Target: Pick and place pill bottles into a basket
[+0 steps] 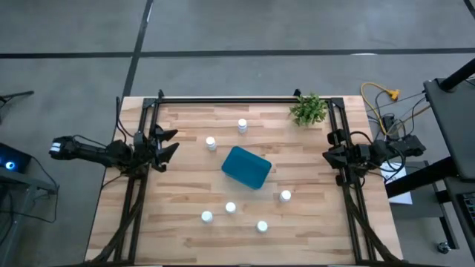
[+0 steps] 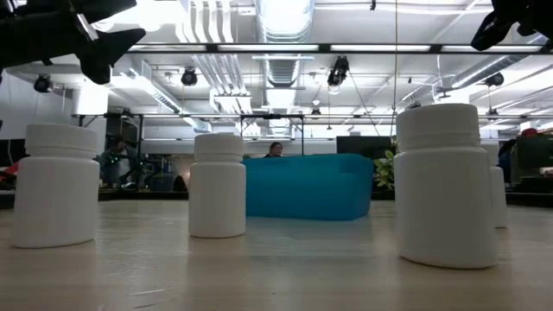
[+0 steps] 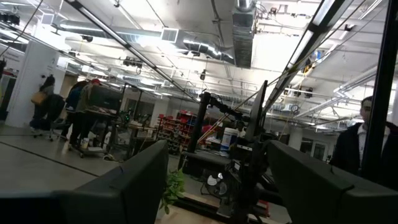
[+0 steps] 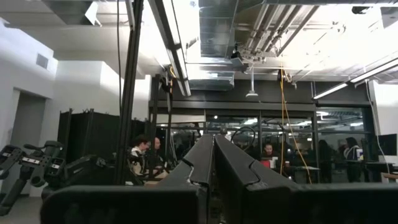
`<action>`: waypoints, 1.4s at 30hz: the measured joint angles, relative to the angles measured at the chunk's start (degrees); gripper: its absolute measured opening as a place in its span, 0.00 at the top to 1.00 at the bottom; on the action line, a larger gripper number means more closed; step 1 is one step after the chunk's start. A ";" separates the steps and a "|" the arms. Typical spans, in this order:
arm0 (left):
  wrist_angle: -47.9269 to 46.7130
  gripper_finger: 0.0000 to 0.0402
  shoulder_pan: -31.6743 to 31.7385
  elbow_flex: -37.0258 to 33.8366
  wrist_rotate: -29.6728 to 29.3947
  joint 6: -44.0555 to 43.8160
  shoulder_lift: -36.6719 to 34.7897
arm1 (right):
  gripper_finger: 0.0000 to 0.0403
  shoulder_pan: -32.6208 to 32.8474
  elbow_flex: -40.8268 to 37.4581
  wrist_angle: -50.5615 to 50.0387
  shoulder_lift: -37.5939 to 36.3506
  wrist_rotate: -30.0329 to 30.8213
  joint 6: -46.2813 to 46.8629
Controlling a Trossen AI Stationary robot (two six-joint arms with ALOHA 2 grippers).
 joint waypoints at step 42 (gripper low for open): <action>24.48 0.35 0.00 -0.03 0.38 -24.40 -0.06 | 0.98 0.00 0.00 25.53 -0.02 7.54 23.69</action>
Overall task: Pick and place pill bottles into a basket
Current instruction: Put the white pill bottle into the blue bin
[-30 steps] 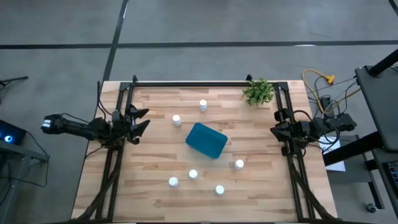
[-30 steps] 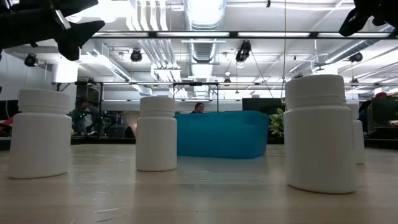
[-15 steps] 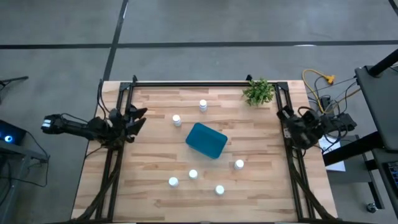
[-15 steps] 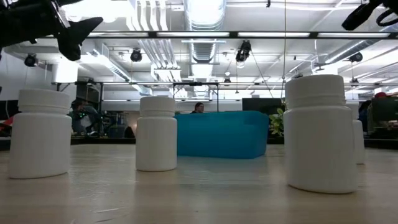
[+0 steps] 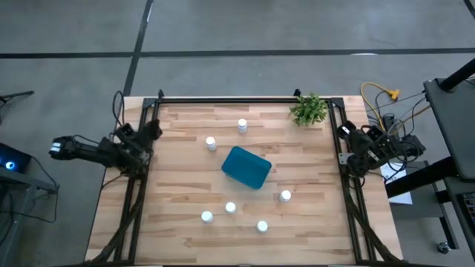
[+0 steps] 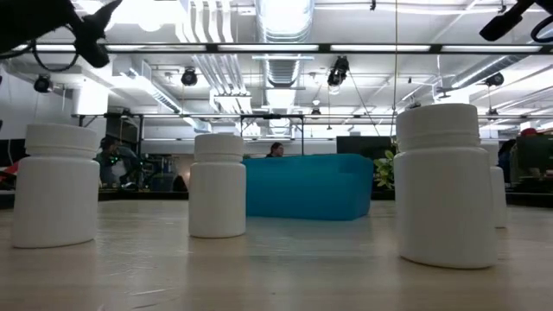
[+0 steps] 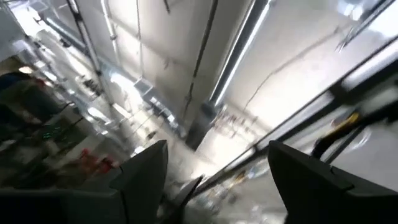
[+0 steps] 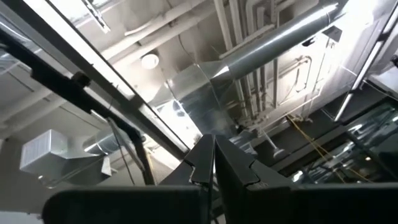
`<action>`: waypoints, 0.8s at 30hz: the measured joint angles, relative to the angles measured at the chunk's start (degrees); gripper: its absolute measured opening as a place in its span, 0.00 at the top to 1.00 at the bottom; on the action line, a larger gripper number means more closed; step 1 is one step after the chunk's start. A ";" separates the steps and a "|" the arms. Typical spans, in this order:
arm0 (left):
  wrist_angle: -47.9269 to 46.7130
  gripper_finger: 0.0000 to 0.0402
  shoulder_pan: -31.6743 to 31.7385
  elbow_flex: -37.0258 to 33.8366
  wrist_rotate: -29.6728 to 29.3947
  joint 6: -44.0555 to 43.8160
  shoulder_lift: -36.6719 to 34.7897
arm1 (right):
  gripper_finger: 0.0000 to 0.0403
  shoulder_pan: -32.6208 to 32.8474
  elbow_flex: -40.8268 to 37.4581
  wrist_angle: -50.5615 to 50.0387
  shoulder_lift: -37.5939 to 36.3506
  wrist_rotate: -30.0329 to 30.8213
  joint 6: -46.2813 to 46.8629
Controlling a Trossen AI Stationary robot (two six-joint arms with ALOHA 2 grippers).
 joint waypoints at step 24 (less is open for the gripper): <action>2.41 0.40 -0.02 4.54 1.32 -0.87 5.72 | 0.98 -0.02 0.03 0.68 0.26 4.45 -0.16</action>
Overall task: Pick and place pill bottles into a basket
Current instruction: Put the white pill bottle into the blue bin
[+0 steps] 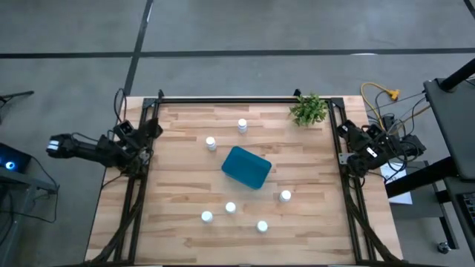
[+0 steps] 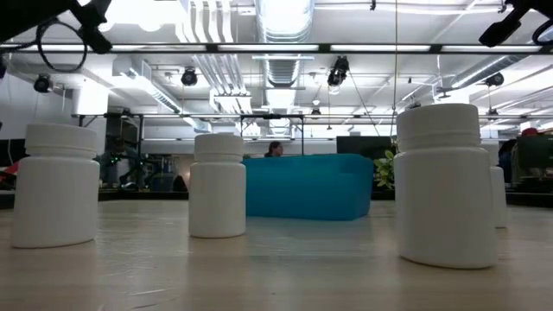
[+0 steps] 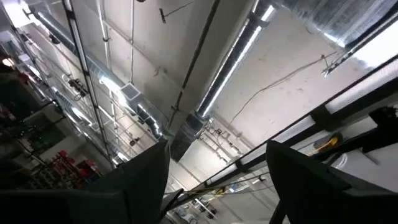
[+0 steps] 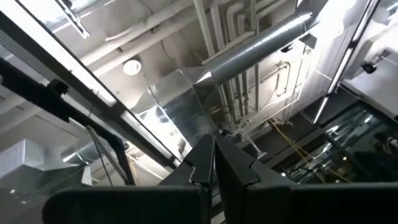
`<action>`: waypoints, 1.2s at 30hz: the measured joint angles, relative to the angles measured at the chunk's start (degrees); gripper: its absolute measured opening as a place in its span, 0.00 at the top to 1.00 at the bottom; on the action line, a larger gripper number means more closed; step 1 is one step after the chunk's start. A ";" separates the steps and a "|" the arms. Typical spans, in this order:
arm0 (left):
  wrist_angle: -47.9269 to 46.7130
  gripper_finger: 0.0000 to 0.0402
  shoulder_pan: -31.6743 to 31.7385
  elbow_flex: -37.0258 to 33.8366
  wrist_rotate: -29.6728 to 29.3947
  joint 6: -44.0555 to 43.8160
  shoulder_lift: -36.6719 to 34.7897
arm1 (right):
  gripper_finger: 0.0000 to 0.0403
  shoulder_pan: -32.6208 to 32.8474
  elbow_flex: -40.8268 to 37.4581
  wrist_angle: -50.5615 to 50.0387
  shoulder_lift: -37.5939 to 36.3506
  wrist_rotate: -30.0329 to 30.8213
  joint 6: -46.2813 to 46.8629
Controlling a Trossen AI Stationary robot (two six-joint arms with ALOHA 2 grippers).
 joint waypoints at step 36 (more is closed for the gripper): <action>0.07 0.97 -0.01 8.82 3.31 4.24 9.88 | 0.98 -0.02 86.80 -119.94 58.48 -11.71 -10.97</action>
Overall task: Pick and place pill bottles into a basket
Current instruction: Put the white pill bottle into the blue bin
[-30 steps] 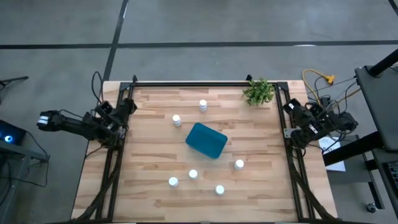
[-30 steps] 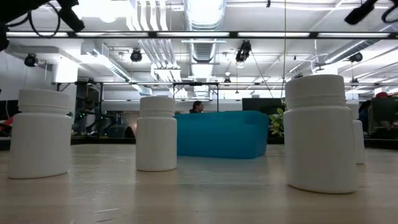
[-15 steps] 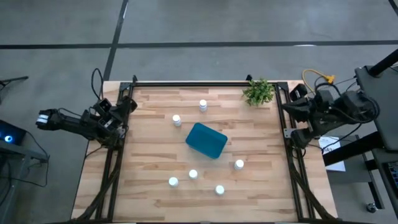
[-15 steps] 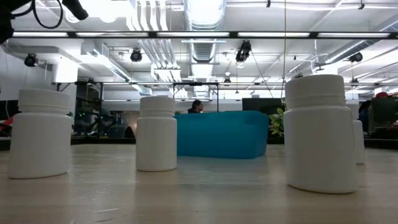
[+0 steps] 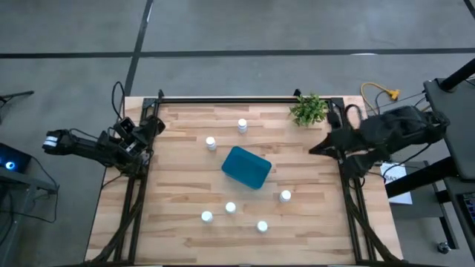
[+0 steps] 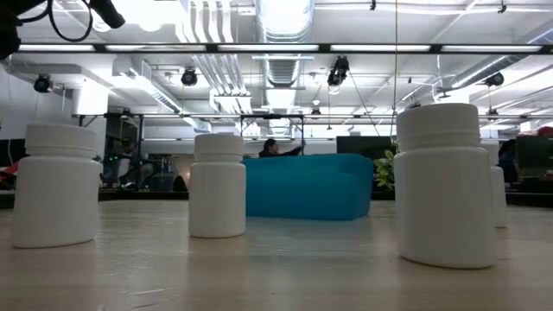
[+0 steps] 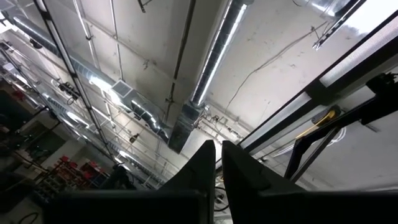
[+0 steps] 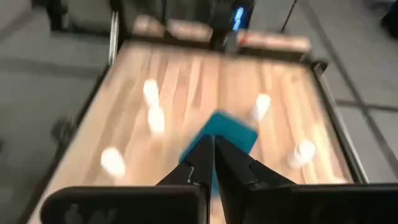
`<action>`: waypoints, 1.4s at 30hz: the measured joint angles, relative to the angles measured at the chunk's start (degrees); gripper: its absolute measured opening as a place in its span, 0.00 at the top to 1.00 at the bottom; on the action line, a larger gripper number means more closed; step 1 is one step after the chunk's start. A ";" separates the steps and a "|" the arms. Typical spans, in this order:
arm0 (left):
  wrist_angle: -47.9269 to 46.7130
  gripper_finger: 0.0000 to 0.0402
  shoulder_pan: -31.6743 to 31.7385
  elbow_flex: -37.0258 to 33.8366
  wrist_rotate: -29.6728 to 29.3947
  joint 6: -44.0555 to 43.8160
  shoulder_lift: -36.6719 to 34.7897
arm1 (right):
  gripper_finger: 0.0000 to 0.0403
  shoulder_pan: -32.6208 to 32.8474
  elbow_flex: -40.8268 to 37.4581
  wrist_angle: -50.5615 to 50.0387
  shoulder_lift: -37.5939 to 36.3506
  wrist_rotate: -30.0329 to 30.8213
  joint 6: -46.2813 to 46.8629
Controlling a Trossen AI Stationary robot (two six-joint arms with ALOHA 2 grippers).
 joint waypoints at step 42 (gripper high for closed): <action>0.00 0.97 0.02 -0.07 -0.06 0.07 -1.66 | 0.15 -3.83 10.10 -21.86 27.93 -14.49 -9.70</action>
